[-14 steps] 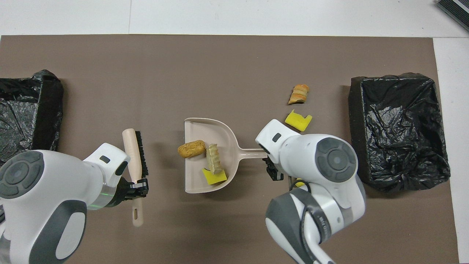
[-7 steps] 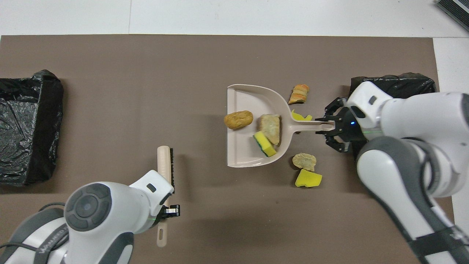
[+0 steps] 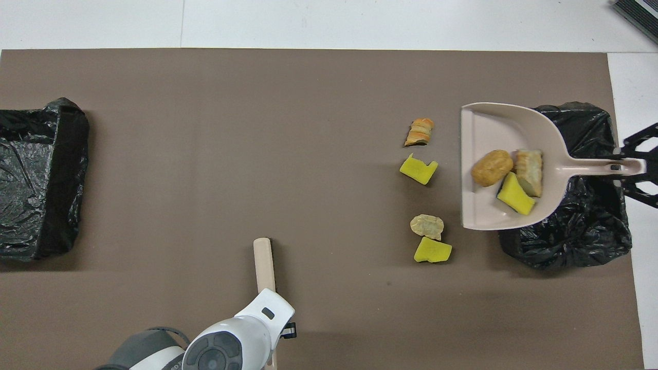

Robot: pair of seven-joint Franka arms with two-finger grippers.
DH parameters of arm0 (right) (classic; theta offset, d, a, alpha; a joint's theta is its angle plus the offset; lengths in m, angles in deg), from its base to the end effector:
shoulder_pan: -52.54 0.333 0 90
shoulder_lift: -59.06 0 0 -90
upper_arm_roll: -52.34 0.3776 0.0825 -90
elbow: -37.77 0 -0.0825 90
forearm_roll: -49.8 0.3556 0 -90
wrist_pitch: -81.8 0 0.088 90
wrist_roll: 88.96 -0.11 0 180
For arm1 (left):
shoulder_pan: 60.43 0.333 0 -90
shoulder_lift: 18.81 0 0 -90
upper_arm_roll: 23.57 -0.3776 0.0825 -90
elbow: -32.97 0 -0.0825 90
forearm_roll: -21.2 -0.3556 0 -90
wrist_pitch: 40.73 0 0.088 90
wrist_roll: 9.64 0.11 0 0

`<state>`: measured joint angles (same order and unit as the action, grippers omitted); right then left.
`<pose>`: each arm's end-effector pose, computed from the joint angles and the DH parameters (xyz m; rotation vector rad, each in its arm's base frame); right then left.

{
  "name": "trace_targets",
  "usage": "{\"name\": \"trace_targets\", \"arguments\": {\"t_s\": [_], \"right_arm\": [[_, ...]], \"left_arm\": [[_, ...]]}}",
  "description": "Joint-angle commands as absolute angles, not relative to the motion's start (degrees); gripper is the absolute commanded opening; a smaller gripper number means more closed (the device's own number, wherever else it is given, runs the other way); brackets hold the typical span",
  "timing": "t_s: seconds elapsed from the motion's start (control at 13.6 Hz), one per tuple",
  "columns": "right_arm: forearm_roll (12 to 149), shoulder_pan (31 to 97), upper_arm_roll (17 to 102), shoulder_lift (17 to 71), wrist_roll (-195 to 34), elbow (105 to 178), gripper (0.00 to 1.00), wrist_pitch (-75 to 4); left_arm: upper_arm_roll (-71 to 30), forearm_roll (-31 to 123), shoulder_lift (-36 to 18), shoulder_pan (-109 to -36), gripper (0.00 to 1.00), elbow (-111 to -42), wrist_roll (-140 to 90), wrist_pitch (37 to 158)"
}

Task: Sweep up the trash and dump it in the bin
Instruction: 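Tip the dustpan over the black bin with the right gripper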

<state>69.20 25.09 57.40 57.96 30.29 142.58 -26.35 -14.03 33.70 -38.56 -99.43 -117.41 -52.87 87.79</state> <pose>0.5160 -0.1854 0.5886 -2.1230 -2.1651 -0.4895 0.2307 -0.2746 0.4326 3.0843 0.0887 -0.1635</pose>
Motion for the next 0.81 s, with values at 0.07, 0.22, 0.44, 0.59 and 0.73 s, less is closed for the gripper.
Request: {"name": "trace_targets", "arguments": {"t_s": [0.07,0.22,0.44,0.59,0.73], "right_arm": [[64.1,20.9,55.6,57.3,34.2,140.7,0.00,-26.6],[58.9,20.0,53.3,56.3,34.0,141.0,0.00,-30.8],[50.0,20.9,53.2,55.6,30.1,141.1,0.00,-32.8],[45.9,23.2,53.5,55.6,26.2,141.3,0.00,-32.8],[40.8,26.1,53.4,56.2,20.8,141.5,0.00,-32.6]], "left_arm": [[-14.9,33.2,-39.7,-100.3,0.00,-120.2,-54.1,91.0],[-14.9,33.2,-39.1,-99.7,0.61,-120.4,-53.9,90.9],[-15.0,33.2,-36.8,-94.5,1.00,-116.3,-52.9,86.8],[-15.1,30.9,-35.4,-90.2,1.00,-112.9,-49.8,84.7],[-15.0,29.5,-34.9,-85.3,1.00,-110.2,-45.4,82.9]]}}
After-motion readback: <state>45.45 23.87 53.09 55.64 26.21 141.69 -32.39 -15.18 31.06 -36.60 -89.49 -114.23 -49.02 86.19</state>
